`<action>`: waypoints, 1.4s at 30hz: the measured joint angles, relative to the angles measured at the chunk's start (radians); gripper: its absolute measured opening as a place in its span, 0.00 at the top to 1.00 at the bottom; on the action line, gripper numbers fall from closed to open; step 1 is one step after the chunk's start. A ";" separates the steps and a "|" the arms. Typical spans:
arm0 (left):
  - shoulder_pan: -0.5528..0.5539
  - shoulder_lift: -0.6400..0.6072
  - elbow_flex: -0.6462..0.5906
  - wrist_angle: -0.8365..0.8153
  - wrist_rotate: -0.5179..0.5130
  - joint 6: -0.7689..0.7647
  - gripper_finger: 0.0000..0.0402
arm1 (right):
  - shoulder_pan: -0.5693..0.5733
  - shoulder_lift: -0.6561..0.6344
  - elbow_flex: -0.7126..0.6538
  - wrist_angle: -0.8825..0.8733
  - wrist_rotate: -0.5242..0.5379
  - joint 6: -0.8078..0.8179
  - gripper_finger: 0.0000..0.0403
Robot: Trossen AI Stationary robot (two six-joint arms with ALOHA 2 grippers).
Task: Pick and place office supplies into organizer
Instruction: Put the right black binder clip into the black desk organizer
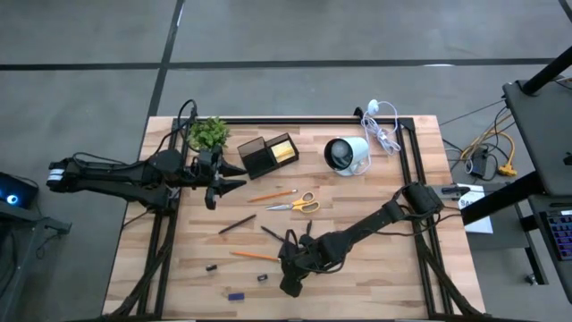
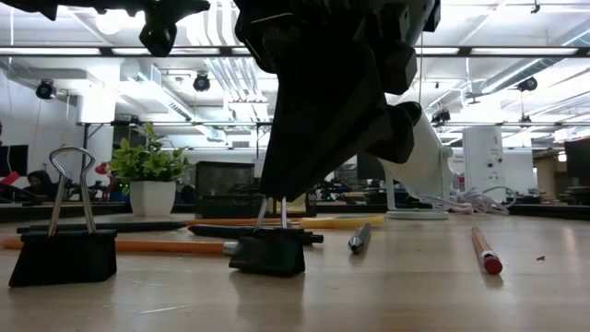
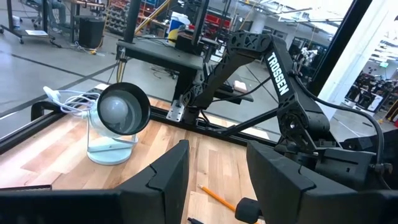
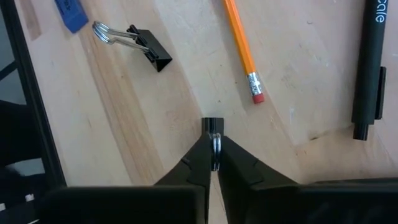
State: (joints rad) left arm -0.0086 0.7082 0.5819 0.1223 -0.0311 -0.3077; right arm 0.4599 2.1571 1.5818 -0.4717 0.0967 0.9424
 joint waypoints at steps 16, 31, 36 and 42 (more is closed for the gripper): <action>0.000 0.000 0.000 0.000 0.003 0.000 0.64 | -0.005 -0.082 0.000 -0.047 -0.005 -0.006 0.98; 0.000 -0.005 0.001 0.002 0.003 0.000 0.64 | -0.081 -0.227 0.000 -0.161 0.116 -0.019 0.98; 0.000 -0.009 0.000 0.002 0.003 0.000 0.64 | -0.127 -0.252 0.000 -0.172 0.116 -0.062 0.98; 0.000 -0.020 0.000 0.003 0.003 -0.001 0.64 | -0.191 -0.264 0.000 -0.180 0.116 -0.132 0.98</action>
State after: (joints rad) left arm -0.0086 0.6886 0.5823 0.1249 -0.0284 -0.3088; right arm 0.2687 1.8935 1.5814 -0.6518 0.2123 0.8104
